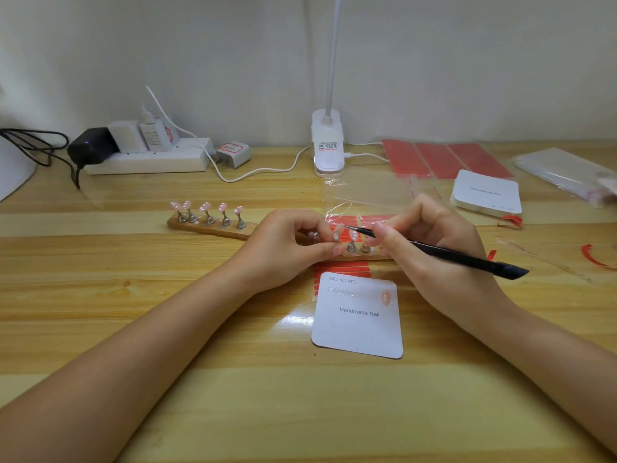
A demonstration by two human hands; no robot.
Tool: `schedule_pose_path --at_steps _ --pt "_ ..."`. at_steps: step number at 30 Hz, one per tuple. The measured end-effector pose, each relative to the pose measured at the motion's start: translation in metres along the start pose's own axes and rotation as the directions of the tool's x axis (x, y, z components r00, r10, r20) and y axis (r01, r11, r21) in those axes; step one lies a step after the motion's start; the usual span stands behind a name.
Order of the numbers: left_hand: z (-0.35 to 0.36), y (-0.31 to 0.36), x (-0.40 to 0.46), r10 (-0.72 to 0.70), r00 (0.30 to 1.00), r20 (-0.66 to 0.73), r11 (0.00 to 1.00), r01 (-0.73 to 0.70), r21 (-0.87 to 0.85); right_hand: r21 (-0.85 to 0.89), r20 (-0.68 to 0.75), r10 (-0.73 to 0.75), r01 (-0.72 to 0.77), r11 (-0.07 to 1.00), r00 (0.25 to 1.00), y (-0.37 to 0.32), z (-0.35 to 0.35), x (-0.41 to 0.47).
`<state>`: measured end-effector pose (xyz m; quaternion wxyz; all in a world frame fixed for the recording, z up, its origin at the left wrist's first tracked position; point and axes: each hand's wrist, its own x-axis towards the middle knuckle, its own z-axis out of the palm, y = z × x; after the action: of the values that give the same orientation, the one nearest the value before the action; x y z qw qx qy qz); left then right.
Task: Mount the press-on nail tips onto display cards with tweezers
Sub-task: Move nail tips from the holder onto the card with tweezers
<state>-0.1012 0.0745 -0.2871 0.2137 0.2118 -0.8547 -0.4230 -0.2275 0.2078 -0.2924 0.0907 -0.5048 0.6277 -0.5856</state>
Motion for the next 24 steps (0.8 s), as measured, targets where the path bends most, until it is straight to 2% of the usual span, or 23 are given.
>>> schedule_pose_path --at_steps 8,21,23,24 --pt "0.0001 0.0002 -0.0004 0.011 1.000 0.004 1.000 -0.011 0.001 -0.123 0.020 -0.136 0.138 0.983 0.990 0.0032 0.0038 0.0000" --pt "0.0010 -0.0001 0.0008 0.018 1.000 -0.007 1.000 -0.018 0.013 -0.214 0.031 -0.243 0.244 0.946 0.970 0.0071 0.0069 -0.0038" --pt "0.0005 -0.0004 0.0003 0.030 0.999 -0.011 0.999 -0.029 0.020 -0.264 -0.023 -0.263 0.248 0.932 0.964 0.0067 0.0064 -0.0015" --pt "0.0004 -0.0006 0.0001 0.037 0.999 -0.013 0.999 -0.037 0.025 -0.260 -0.104 -0.241 0.207 0.943 0.965 0.0067 0.0036 0.0020"
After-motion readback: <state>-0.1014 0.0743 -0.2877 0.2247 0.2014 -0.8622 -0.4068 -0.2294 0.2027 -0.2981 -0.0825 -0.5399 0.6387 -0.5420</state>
